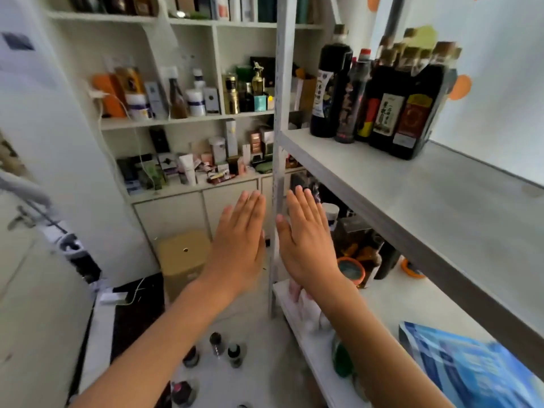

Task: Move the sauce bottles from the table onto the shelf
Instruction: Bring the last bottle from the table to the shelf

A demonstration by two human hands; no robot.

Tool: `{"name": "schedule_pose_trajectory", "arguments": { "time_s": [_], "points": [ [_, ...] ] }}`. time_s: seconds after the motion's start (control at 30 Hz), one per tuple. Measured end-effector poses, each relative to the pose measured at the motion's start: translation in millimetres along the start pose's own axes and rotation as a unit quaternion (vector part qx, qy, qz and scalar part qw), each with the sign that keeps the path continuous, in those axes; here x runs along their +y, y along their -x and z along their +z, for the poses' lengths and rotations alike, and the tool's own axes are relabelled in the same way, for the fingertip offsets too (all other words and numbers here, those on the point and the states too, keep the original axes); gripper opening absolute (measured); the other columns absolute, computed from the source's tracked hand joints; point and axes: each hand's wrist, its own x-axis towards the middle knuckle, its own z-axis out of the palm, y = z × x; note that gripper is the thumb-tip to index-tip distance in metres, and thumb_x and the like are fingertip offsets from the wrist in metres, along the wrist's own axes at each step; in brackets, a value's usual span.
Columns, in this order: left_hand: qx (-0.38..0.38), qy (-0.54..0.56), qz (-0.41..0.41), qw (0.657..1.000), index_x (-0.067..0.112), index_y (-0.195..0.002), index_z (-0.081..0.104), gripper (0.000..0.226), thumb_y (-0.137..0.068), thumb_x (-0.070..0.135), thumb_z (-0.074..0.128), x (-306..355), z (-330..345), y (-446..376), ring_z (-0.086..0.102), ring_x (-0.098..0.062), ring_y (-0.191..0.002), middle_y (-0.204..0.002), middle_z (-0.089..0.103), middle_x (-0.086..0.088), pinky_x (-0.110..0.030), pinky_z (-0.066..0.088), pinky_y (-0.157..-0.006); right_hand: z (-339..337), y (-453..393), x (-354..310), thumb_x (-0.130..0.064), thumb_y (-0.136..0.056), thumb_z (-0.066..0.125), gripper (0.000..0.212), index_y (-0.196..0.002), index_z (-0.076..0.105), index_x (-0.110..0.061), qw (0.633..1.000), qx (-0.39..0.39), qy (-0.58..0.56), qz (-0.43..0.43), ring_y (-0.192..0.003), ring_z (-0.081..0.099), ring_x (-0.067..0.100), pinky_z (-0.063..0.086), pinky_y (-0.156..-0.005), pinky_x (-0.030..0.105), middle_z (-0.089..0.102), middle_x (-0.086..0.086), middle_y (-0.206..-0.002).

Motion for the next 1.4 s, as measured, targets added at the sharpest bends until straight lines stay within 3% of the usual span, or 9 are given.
{"name": "schedule_pose_trajectory", "arguments": {
  "time_s": [0.2,0.3,0.5,0.6,0.77,0.97,1.1,1.27,1.4],
  "points": [
    [-0.014,-0.029,-0.078,0.996,0.014,-0.154,0.000,0.062,-0.098,0.033,0.017,-20,-37,99,-0.013,-0.011,-0.147,-0.161,-0.007,0.001,-0.037,-0.001,-0.122,25,54,-60,-0.032,-0.109,0.028,0.054,-0.158,0.018,-0.013,0.993,-0.056,-0.060,-0.087,-0.151,-0.008,0.007,-0.010,-0.123,0.028,0.008,0.003,-0.167],
    [-0.013,-0.016,-0.139,0.990,0.018,-0.153,-0.003,0.063,-0.100,0.027,0.030,-34,-50,143,-0.013,-0.010,-0.148,-0.160,-0.009,0.005,-0.037,0.000,-0.122,42,83,-88,-0.034,-0.108,0.026,0.055,-0.158,0.018,-0.013,0.985,-0.081,-0.082,-0.131,-0.149,-0.009,0.005,-0.008,-0.124,0.029,0.009,0.003,-0.167],
    [0.027,0.013,-0.253,0.967,0.022,-0.154,-0.002,0.062,-0.103,0.024,0.033,-55,-75,232,-0.013,-0.003,-0.146,-0.157,-0.009,0.013,-0.025,-0.006,-0.119,76,137,-140,-0.034,-0.108,0.027,0.056,-0.159,0.016,-0.014,0.967,-0.128,-0.106,-0.195,-0.151,-0.006,0.006,-0.003,-0.125,0.032,0.012,0.001,-0.166],
    [0.041,0.018,-0.301,0.953,0.022,-0.154,-0.003,0.063,-0.102,0.024,0.034,-67,-91,288,-0.012,-0.002,-0.146,-0.160,-0.006,0.010,-0.028,0.001,-0.122,96,169,-179,-0.037,-0.106,0.021,0.058,-0.159,0.016,-0.014,0.955,-0.155,-0.107,-0.229,-0.152,-0.005,0.008,-0.005,-0.125,0.031,0.012,0.001,-0.166],
    [0.078,0.030,-0.385,0.919,0.024,-0.154,-0.004,0.064,-0.103,0.024,0.034,-86,-133,391,-0.012,0.002,-0.144,-0.159,-0.007,0.014,-0.024,0.000,-0.120,129,238,-261,-0.028,-0.107,0.034,0.056,-0.158,0.017,-0.014,0.926,-0.215,-0.148,-0.274,-0.152,-0.002,0.006,-0.001,-0.126,0.034,0.014,0.001,-0.166],
    [0.115,-0.004,-0.470,0.875,0.016,-0.155,0.003,0.064,-0.101,0.019,0.039,-107,-196,538,-0.006,-0.004,-0.147,-0.162,0.003,0.004,-0.033,0.006,-0.122,156,338,-372,-0.026,-0.106,0.040,0.055,-0.157,0.024,-0.011,0.886,-0.271,-0.187,-0.325,-0.153,0.011,0.015,0.006,-0.126,0.034,0.025,0.006,-0.164],
    [0.163,-0.027,-0.532,0.831,0.020,-0.155,0.002,0.065,-0.101,0.018,0.039,-111,-236,633,-0.013,0.005,-0.141,-0.155,-0.003,0.017,-0.023,-0.001,-0.118,169,410,-446,-0.027,-0.106,0.041,0.053,-0.155,0.029,-0.011,0.847,-0.320,-0.214,-0.366,-0.153,0.014,0.017,0.008,-0.126,0.035,0.028,0.008,-0.162],
    [0.203,-0.046,-0.599,0.773,0.018,-0.155,0.006,0.064,-0.101,0.015,0.040,-116,-273,733,-0.010,0.003,-0.143,-0.157,0.000,0.015,-0.018,-0.003,-0.116,188,490,-523,-0.027,-0.106,0.041,0.052,-0.155,0.031,-0.011,0.802,-0.367,-0.231,-0.410,-0.153,0.016,0.019,0.011,-0.126,0.038,0.027,0.008,-0.163],
    [0.230,-0.054,-0.626,0.743,0.014,-0.155,0.009,0.063,-0.100,0.015,0.041,-123,-294,787,-0.003,-0.004,-0.147,-0.162,0.007,0.003,-0.028,0.005,-0.121,200,538,-573,-0.028,-0.106,0.042,0.051,-0.153,0.033,-0.011,0.774,-0.385,-0.241,-0.441,-0.152,0.019,0.019,0.009,-0.125,0.032,0.029,0.008,-0.162]
  ]
}}
